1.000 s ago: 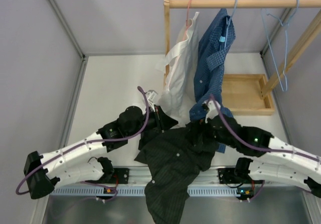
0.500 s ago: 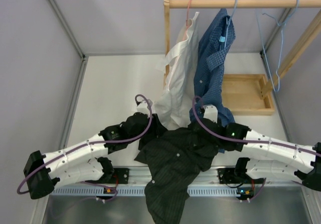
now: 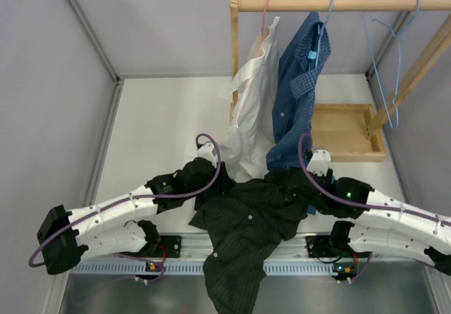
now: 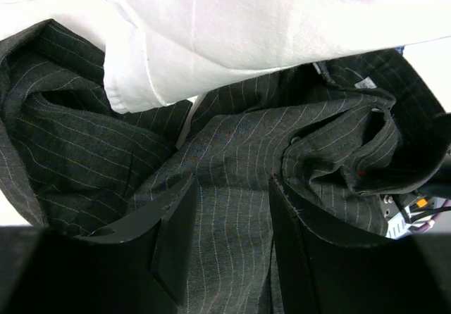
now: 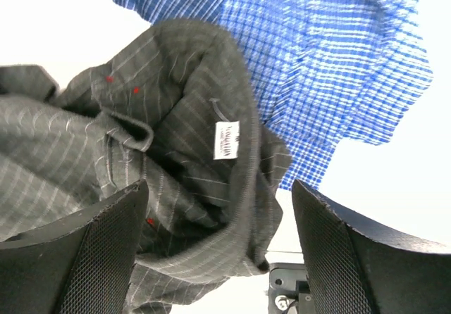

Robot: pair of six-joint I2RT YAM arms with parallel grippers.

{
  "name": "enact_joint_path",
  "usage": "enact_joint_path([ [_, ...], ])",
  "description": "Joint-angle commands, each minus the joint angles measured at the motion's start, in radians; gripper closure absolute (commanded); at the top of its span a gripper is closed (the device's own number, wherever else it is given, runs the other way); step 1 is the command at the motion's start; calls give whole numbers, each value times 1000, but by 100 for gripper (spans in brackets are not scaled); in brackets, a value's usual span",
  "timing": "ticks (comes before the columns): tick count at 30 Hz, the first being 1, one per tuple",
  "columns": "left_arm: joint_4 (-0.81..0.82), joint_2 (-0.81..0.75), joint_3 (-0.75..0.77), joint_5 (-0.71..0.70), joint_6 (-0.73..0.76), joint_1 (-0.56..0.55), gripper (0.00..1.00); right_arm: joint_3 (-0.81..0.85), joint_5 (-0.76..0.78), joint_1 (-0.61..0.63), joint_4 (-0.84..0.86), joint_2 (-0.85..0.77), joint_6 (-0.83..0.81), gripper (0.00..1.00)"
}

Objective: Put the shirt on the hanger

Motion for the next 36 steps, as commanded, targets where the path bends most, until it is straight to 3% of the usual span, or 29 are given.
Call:
enact_joint_path([
  [1, 9, 14, 30, 16, 22, -3, 51, 25, 103, 3, -101, -86, 82, 21],
  [9, 9, 30, 43, 23, 26, -3, 51, -29, -31, -6, -74, -85, 83, 29],
  [16, 11, 16, 21, 19, 16, -3, 51, -132, -104, -6, 132, -12, 62, 33],
  [18, 12, 8, 1, 11, -1, -1, 50, -132, -84, -6, 153, 19, 60, 43],
  [19, 15, 5, -6, 10, -7, -3, 50, -127, -71, -6, 171, 36, 53, 81],
  [20, 18, 2, -29, 11, -18, -3, 50, -117, -47, -6, 175, 36, 39, 100],
  [25, 69, 2, -127, 40, -73, -1, 49, -20, 126, -5, 234, -42, -128, 100],
  [27, 132, 23, -193, 66, -127, -3, 49, 9, 119, -5, 375, -74, -365, 100],
  [29, 205, 60, -235, 96, -180, -10, 49, 38, 32, -6, 557, -117, -619, 100],
  [32, 259, 96, -284, 42, -228, -84, 51, 115, -197, -6, 659, -123, -815, 100],
  [36, 484, 167, -316, 13, -262, -244, 52, 247, -492, -5, 693, -82, -950, 100],
])
